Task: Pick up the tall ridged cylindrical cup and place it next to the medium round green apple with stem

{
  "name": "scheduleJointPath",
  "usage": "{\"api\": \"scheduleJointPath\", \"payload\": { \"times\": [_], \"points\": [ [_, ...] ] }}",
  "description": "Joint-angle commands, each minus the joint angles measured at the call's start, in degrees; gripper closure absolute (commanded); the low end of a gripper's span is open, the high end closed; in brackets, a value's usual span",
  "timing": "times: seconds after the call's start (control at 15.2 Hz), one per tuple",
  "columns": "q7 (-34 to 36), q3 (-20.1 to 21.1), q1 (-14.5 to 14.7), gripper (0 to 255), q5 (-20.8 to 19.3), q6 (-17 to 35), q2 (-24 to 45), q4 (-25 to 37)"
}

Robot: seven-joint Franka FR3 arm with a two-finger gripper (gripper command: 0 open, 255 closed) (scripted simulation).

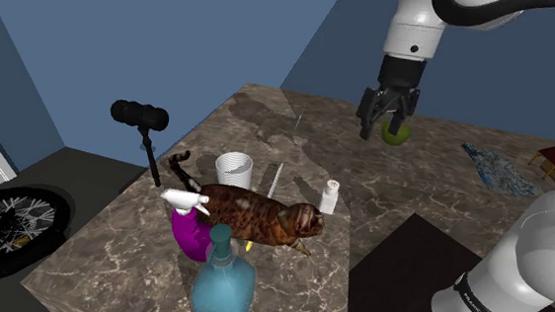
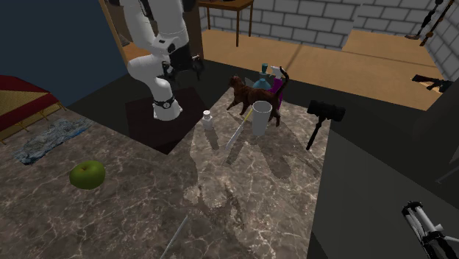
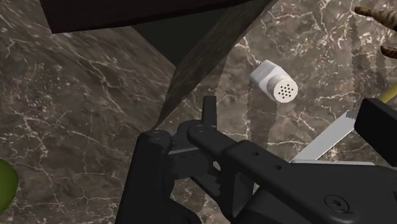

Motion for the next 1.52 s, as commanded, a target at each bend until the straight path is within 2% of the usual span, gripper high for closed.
{"api": "scheduleJointPath", "payload": {
  "times": [0.0,0.4,0.73,1.12,1.45],
  "points": [
    [2.8,2.6,0.7,0,0.6,1.9,2.6,1.4],
    [10.8,9.6,2.0,0,0.1,6.6,12.7,8.3],
    [18.3,15.0,2.7,0,-3.0,9.2,22.5,16.0],
    [28.0,20.0,4.8,0,-10.1,9.8,36.1,28.1],
    [35.7,22.0,8.9,0,-17.9,7.4,48.8,41.0]
  ]
}}
